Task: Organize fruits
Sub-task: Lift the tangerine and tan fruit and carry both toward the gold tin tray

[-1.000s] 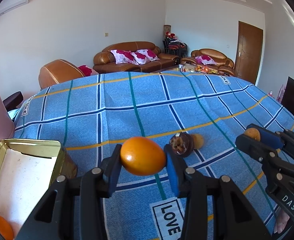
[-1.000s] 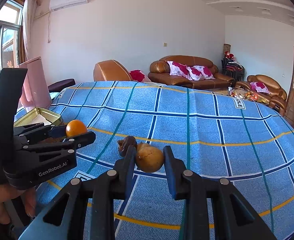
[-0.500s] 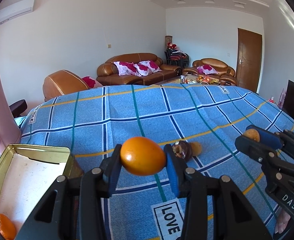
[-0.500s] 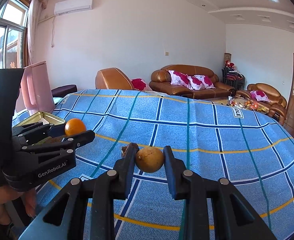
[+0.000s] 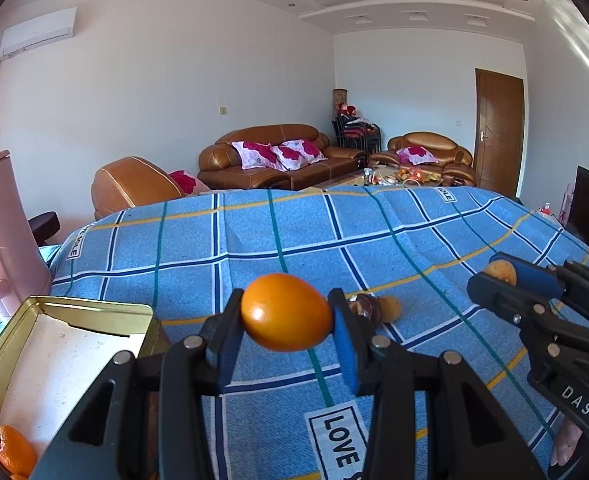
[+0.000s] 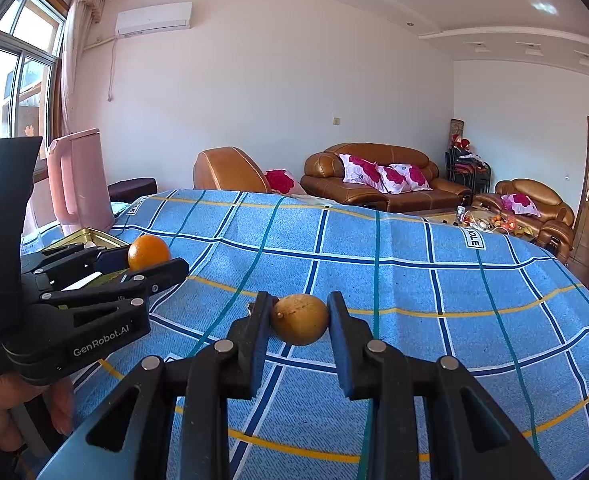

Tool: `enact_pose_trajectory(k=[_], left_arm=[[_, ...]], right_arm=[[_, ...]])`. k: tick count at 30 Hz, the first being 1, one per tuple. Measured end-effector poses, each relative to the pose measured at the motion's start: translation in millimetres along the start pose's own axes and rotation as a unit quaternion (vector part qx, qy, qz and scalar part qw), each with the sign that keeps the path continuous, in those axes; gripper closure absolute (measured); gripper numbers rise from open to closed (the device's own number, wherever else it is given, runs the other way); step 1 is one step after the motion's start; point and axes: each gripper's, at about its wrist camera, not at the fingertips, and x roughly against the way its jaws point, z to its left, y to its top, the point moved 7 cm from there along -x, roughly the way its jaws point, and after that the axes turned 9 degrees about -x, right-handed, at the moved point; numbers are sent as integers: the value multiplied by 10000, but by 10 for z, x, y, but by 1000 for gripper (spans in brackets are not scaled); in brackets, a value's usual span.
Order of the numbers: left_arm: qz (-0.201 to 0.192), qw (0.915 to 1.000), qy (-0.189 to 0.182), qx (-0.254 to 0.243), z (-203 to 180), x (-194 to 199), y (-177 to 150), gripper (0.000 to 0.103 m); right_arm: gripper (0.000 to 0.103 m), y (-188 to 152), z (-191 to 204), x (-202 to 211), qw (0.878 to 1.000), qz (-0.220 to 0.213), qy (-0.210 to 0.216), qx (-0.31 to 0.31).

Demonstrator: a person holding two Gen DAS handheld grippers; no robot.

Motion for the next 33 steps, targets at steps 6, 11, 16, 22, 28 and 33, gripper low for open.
enact_pose_trajectory(k=[6, 11, 16, 22, 28, 33], left_arm=[[-97, 9999, 10, 36, 14, 54, 3, 60], [-229, 9997, 59, 25, 10, 118, 11, 60], [-348, 9993, 108, 31, 24, 192, 15, 60], [-509, 9985, 210, 63, 42, 278, 19, 60], [-531, 9983, 202, 112, 70, 355, -22, 60], [-560, 9982, 197, 122, 69, 423, -47, 60]], right_arm=[[73, 0, 8, 37, 10000, -95, -6, 12], [73, 3, 13, 79, 9998, -193, -17, 36], [73, 9, 34, 110, 9996, -259, -14, 56], [73, 23, 54, 195, 9989, -465, -36, 110], [73, 21, 119, 253, 9981, -578, -39, 228], [73, 17, 119, 280, 9978, -626, -60, 189]])
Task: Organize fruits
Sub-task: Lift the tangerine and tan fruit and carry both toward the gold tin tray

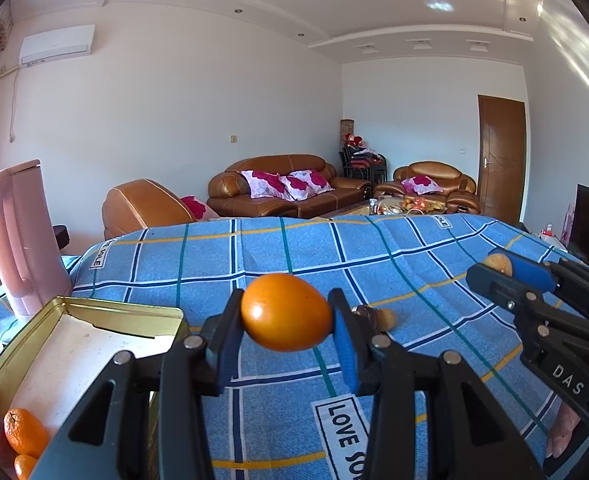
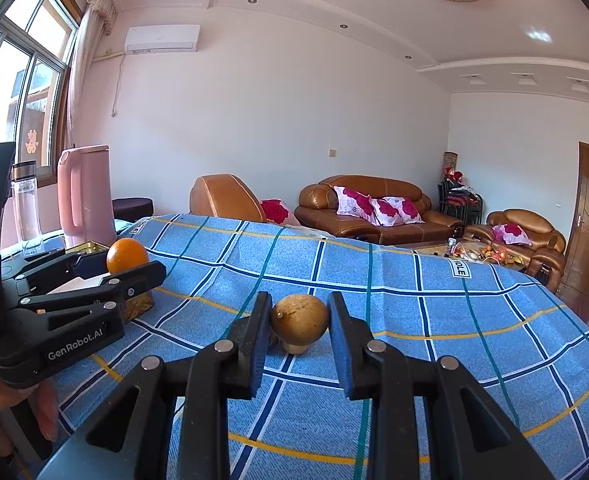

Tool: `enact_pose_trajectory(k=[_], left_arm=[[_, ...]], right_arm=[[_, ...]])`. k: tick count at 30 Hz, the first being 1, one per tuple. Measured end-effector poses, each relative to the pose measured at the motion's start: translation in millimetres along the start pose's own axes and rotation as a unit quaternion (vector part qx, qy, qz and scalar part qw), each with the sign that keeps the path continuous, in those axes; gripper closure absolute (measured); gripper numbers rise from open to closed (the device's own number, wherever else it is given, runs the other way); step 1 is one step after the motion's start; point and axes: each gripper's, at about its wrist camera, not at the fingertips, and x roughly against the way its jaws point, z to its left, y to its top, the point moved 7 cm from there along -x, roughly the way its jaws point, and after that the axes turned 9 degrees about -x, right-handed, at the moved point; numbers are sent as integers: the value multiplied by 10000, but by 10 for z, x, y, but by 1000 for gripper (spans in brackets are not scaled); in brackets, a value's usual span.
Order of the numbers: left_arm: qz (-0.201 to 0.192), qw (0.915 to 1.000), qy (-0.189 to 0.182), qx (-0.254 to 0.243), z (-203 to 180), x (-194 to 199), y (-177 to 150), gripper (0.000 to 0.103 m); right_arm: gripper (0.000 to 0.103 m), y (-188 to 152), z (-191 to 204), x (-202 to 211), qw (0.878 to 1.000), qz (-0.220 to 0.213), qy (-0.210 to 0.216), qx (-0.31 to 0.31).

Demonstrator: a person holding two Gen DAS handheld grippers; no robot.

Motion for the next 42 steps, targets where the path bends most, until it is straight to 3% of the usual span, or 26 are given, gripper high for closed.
enact_pose_trajectory(k=[12, 31, 42], left_arm=[[54, 10000, -66, -37, 57, 195, -95, 60], [-153, 9998, -119, -9, 336, 751, -267, 60], [-154, 9997, 70, 148, 678, 993, -371, 60]], right_arm=[[73, -29, 125, 37, 9996, 93, 267, 1], [73, -189, 843, 126, 9956, 362, 799, 332], [73, -249, 1240, 172, 9918, 401, 1096, 514]])
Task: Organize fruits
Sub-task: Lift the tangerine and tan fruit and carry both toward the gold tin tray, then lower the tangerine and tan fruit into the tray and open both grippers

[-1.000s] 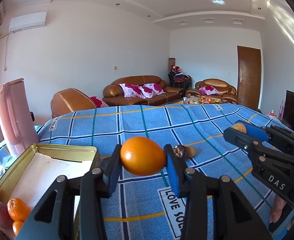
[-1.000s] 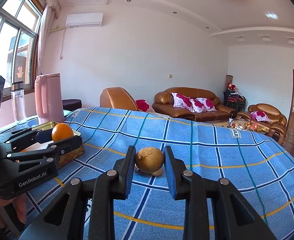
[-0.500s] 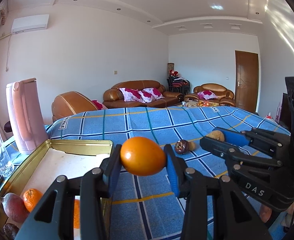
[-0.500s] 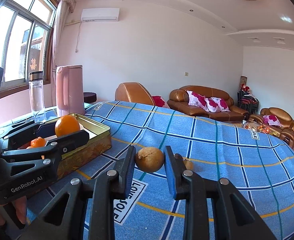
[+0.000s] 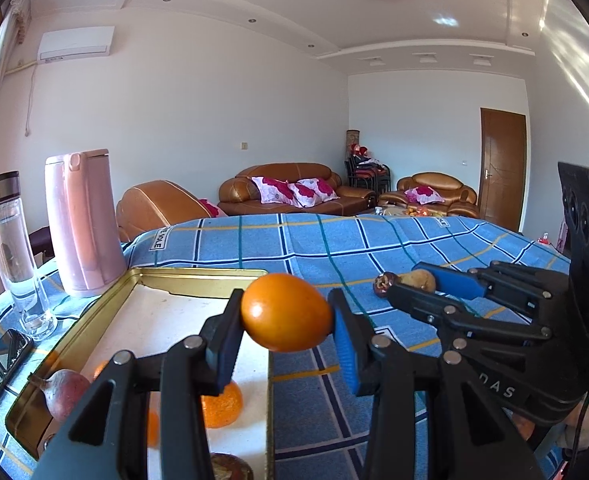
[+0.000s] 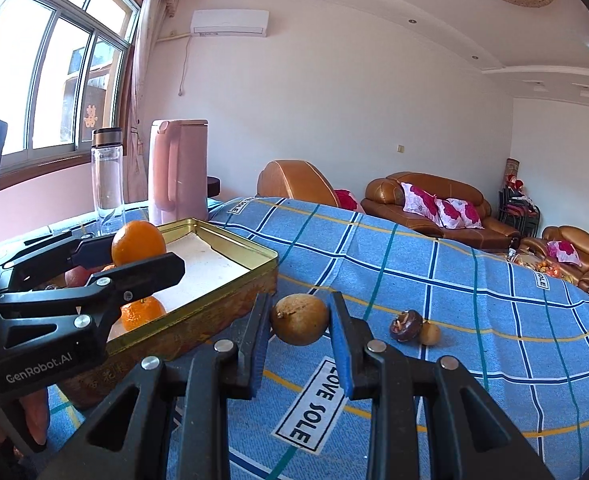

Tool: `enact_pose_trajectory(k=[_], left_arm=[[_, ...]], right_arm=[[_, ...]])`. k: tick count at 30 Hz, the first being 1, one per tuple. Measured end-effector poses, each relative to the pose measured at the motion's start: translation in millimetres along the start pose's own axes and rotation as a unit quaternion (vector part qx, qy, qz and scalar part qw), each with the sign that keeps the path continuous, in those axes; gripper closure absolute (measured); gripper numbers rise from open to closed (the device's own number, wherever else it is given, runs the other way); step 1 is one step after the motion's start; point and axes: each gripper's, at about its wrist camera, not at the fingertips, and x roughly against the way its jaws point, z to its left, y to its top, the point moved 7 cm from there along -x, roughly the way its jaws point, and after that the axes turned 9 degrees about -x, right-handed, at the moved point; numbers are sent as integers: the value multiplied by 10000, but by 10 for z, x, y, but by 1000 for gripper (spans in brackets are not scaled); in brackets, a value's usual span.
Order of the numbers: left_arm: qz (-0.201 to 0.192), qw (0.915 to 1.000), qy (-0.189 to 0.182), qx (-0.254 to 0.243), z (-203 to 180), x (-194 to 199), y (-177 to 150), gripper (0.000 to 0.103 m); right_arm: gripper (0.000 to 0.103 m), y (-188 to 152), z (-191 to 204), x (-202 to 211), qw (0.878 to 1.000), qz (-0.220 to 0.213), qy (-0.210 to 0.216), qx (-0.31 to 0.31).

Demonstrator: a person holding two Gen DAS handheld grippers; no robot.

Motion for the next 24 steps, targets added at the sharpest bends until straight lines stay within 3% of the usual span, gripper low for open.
enact_pose_trajectory(k=[24], left_arm=[[105, 9980, 608, 125, 585, 255, -136, 60]], right_arm=[[73, 49, 769, 4, 9970, -19, 622, 464]])
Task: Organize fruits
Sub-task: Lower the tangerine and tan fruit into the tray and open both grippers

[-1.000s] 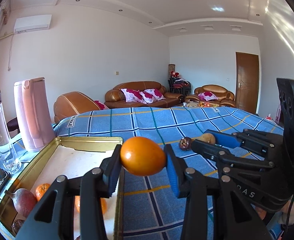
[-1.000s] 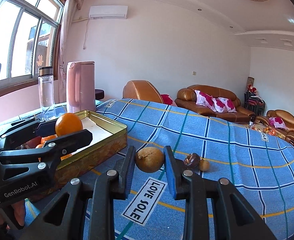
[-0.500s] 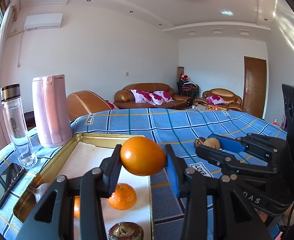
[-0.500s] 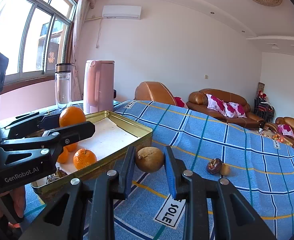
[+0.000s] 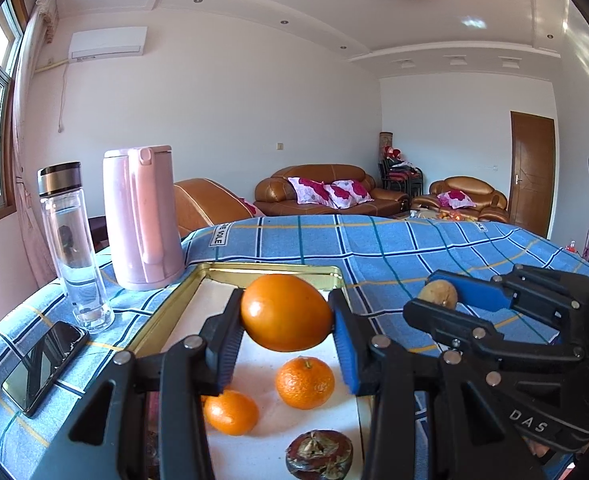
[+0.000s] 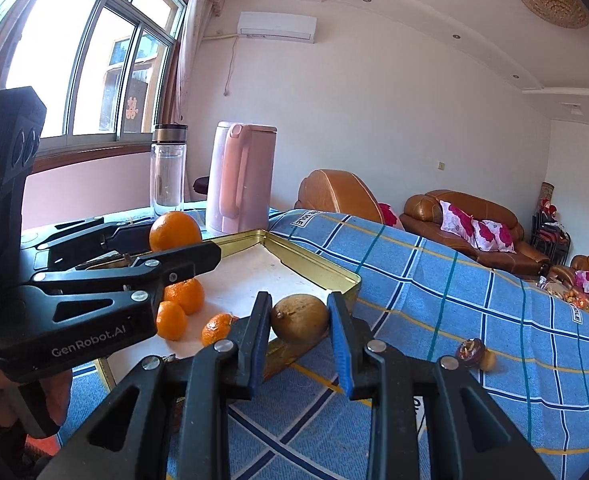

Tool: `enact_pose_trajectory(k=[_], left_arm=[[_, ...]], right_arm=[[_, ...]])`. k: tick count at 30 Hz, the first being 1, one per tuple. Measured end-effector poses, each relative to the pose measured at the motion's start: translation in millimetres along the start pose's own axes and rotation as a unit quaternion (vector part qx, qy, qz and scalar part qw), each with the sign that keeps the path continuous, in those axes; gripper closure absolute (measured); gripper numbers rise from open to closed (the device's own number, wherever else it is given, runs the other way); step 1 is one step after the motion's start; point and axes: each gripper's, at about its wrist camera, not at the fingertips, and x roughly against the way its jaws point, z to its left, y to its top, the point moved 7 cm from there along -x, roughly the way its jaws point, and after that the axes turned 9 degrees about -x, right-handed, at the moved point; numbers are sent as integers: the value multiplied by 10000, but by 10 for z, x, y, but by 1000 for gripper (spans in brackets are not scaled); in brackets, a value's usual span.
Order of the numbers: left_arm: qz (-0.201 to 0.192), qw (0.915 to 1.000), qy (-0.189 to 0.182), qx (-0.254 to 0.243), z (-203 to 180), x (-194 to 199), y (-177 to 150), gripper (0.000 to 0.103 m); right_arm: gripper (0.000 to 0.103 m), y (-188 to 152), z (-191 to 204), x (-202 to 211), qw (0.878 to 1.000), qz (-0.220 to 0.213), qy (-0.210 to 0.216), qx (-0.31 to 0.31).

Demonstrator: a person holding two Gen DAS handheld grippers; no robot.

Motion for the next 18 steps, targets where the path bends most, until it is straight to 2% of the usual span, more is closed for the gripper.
enact_pose_trajectory(k=[18], left_arm=[[329, 9990, 276, 149, 337, -33, -237, 60]], right_arm=[[72, -6, 453, -242, 9986, 238, 399, 254]])
